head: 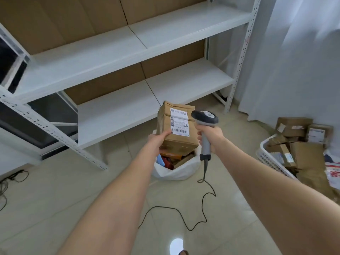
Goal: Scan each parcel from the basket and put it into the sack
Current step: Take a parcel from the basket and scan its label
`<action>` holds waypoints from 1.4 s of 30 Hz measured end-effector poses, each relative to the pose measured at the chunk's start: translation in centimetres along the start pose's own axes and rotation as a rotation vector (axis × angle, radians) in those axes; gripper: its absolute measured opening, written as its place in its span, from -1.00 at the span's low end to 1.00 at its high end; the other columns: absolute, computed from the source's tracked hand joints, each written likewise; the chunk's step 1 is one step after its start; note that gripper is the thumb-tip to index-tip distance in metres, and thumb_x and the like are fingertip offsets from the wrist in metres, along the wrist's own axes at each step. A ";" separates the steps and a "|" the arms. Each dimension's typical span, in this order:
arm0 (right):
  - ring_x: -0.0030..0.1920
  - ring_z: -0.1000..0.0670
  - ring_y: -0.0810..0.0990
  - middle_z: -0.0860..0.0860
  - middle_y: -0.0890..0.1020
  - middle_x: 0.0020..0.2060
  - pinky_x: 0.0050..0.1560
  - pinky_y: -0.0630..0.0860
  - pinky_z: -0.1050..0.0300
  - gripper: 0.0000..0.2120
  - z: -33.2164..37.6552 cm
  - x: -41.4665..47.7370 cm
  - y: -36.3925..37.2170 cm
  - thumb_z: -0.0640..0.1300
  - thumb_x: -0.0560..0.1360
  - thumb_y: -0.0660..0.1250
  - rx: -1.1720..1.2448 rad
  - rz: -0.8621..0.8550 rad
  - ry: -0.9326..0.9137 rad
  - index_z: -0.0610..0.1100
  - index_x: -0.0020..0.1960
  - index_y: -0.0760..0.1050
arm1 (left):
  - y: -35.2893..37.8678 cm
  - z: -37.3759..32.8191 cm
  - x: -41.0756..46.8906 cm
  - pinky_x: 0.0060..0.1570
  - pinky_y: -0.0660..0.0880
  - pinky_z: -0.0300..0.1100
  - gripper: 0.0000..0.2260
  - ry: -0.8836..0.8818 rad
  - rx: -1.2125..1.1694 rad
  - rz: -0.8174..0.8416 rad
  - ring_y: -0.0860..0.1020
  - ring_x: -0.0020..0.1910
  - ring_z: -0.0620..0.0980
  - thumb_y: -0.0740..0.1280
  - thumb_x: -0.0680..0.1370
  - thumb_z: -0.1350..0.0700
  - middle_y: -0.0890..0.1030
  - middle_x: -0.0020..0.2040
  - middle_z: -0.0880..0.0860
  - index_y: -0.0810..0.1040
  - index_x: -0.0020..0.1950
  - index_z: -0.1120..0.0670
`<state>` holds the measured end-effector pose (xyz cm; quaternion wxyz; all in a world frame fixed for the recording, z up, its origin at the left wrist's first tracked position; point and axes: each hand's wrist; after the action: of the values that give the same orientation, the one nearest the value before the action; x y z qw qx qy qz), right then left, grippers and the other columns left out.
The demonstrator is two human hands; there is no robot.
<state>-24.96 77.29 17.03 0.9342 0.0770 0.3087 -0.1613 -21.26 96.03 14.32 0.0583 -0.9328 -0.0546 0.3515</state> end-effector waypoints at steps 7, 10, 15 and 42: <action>-0.24 -0.08 0.55 -0.12 0.60 -0.20 -0.10 0.58 -0.01 -0.67 -3.2 9.3 5.9 -0.11 0.40 0.51 -0.033 0.004 0.072 -0.21 0.09 0.53 | -2.3 1.9 10.6 0.08 0.58 0.08 -0.37 -0.068 -0.047 -0.034 0.60 0.06 0.14 0.54 0.36 -0.07 0.60 0.14 0.14 0.42 0.32 0.14; -0.21 -0.06 0.56 -0.11 0.62 -0.18 -0.08 0.60 -0.01 -0.70 -4.4 13.0 7.3 -0.09 0.41 0.50 -0.075 0.009 0.075 -0.14 0.09 0.54 | -2.0 3.0 14.5 0.10 0.58 0.07 -0.38 -0.082 -0.033 -0.044 0.60 0.04 0.13 0.54 0.36 -0.08 0.59 0.11 0.12 0.41 0.29 0.13; -0.21 -0.06 0.46 -0.09 0.51 -0.27 -0.21 0.48 0.09 -0.86 -7.7 22.0 10.3 -0.18 0.47 0.46 -0.090 0.073 0.154 -0.15 -0.09 0.49 | -1.0 6.3 23.9 -0.08 0.63 0.01 -0.24 -0.087 0.009 -0.137 0.61 -0.03 0.07 0.58 0.27 -0.13 0.57 0.16 0.07 0.39 0.34 0.12; 0.18 -0.14 0.54 -0.08 0.48 0.30 0.28 0.49 -0.13 -0.32 -35.6 47.9 19.6 -0.03 0.31 0.58 -0.309 -0.029 0.365 -0.15 0.35 0.41 | -0.5 28.6 51.1 0.20 0.39 0.00 -0.45 -0.130 0.499 -0.489 0.37 0.30 0.18 0.38 0.52 0.03 0.31 0.35 0.17 0.26 0.46 0.03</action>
<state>-1.53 92.15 -39.28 0.8612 -0.0433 0.4945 -0.1089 -2.04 105.87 -40.08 0.3632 -0.8248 -0.1925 0.3883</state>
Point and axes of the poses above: each hand's wrist, its own x-axis towards the middle knuckle, its own y-axis out of the palm, z = x × y
